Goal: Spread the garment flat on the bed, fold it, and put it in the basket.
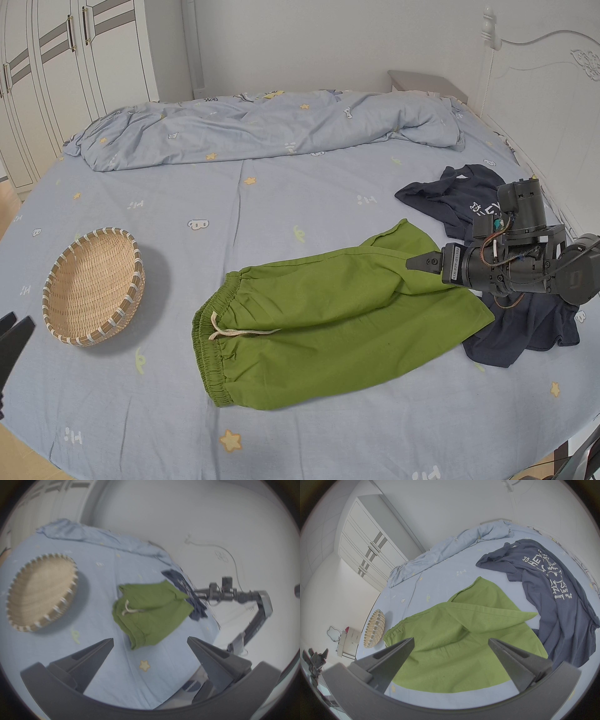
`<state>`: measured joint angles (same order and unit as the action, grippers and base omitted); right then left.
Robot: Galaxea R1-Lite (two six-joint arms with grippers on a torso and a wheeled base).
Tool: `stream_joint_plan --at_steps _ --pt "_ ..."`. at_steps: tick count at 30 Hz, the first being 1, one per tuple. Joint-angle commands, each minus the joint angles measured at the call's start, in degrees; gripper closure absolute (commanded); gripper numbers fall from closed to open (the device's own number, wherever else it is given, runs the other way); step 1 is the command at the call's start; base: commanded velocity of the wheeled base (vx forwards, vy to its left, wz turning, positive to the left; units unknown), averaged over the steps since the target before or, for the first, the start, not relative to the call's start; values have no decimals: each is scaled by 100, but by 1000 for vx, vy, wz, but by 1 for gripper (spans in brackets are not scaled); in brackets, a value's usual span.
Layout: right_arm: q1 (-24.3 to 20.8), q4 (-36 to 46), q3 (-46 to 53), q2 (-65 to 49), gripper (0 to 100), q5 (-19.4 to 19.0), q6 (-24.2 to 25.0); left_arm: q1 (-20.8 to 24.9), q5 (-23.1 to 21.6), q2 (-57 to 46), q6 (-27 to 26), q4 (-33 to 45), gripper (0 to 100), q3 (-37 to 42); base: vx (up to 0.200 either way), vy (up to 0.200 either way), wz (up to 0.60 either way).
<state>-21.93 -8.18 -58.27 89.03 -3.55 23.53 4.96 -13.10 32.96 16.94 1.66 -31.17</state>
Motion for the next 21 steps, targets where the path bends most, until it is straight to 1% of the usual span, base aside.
stream_joint_plan --at_steps 1,2,3,4,5,6,7,8,9,10,11,14,19,21 --pt "339 194 193 -272 0 -594 -24 400 -1045 3559 468 -289 0 -328 0 0 0" --pt "339 194 193 -272 0 -594 -24 400 -1045 3559 468 -289 0 -328 0 0 0" --pt "330 194 220 -272 0 -594 -24 427 -1212 4060 -42 -333 0 -65 0 0 0" --pt "330 194 237 -263 0 -594 -32 427 -1388 4324 -332 -359 0 111 0 0 0" --pt "330 194 246 -263 0 -594 -32 427 -1423 4359 -376 -368 0 138 0 0 0" --pt "330 194 255 -263 0 -594 -32 400 -1766 4675 -816 -465 0 384 0 0 0" --pt "330 194 255 -263 0 -594 -32 400 -1766 4675 -816 -465 0 384 0 0 0" --pt "347 194 308 -272 0 -594 -32 225 -2337 4904 -1264 -851 0 779 0 0 0" --pt "347 194 308 -272 0 -594 -32 225 -2337 4904 -1264 -851 0 779 0 0 0" --pt "409 194 334 -272 0 -594 -32 84 -2636 4983 -1457 -1238 0 1096 0 0 0" --pt "462 194 360 -272 0 -594 -32 58 -2697 5018 -1580 -1598 0 1324 0 0 0" --pt "497 194 369 -272 0 -594 -32 93 -2697 5115 -1712 -2091 0 1649 0 0 0" --pt "488 194 378 -263 0 -594 -32 233 -2636 5220 -1949 -2302 0 1825 0 0 0" --pt "470 194 395 -263 0 -594 -32 365 -2478 5370 -2046 -2416 0 1781 0 0 0"
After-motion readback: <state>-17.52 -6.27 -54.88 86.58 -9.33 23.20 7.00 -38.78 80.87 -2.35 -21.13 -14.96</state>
